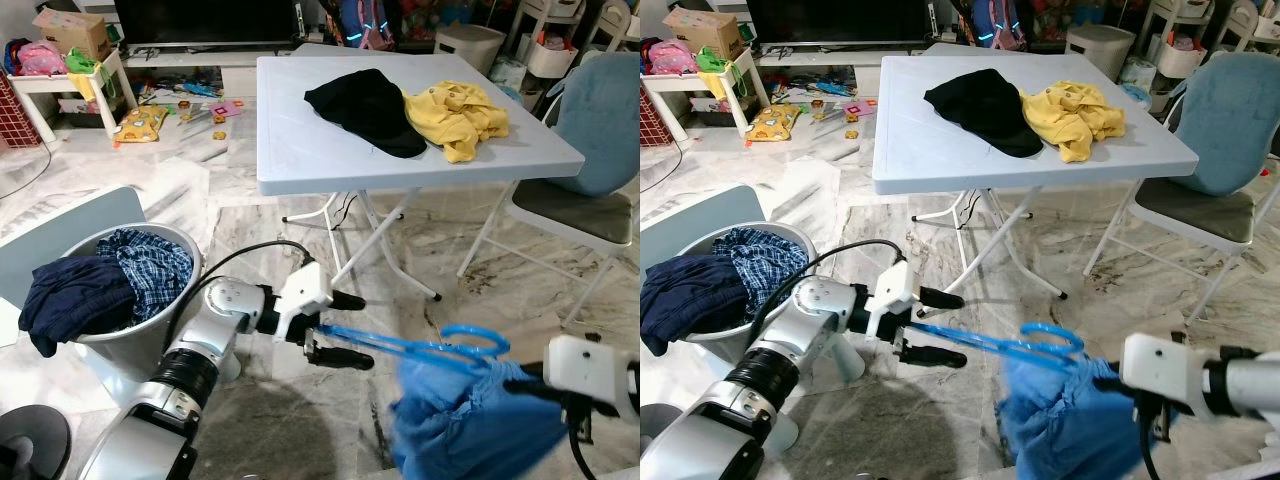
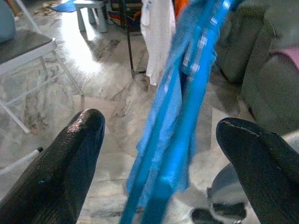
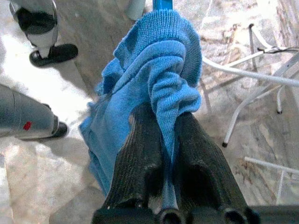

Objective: Hang hanger

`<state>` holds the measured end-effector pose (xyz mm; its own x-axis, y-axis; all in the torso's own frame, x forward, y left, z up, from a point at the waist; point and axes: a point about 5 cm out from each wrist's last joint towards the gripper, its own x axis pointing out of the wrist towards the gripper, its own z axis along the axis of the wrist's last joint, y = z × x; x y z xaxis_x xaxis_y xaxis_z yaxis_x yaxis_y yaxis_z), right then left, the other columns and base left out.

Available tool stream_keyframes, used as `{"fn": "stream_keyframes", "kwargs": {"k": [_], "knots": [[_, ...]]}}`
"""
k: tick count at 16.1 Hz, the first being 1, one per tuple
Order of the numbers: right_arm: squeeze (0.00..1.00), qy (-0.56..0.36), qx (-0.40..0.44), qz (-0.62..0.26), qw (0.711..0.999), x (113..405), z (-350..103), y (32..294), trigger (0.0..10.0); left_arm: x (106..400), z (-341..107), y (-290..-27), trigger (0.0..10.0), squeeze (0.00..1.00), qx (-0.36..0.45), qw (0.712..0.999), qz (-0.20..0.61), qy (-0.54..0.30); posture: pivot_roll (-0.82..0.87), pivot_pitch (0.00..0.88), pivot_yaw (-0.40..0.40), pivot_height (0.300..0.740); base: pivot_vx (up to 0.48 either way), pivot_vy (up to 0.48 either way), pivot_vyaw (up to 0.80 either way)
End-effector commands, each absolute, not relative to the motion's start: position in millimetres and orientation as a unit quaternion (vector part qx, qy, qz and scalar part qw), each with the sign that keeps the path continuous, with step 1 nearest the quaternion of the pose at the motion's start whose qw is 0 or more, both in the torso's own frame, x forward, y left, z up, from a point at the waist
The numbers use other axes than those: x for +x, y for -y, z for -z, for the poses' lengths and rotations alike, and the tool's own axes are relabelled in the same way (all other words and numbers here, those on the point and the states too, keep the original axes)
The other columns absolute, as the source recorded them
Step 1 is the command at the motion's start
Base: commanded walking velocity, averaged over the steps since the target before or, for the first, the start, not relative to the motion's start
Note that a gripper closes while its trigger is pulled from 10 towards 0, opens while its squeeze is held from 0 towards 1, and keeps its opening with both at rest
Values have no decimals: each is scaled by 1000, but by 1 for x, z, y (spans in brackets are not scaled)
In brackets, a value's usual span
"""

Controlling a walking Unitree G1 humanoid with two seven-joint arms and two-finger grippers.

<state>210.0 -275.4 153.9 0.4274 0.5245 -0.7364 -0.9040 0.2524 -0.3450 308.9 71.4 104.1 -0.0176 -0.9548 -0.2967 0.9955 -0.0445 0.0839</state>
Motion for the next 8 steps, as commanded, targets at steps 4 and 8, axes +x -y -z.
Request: {"fn": "stream_keyframes", "kwargs": {"k": [4, 8], "knots": [[0, -236, -371, -516, 735, 208, -161, 268, 10000, 306, -99, -59, 3412, 0, 155, 680, 715, -60, -27, 0, -28, 740, 0, 0, 0], [0, -253, -375, -524, 722, 208, -157, 270, 10000, 311, -108, -47, 0, 0, 168, 669, 723, -35, -35, 0, -21, 740, 0, 0, 0]]}}
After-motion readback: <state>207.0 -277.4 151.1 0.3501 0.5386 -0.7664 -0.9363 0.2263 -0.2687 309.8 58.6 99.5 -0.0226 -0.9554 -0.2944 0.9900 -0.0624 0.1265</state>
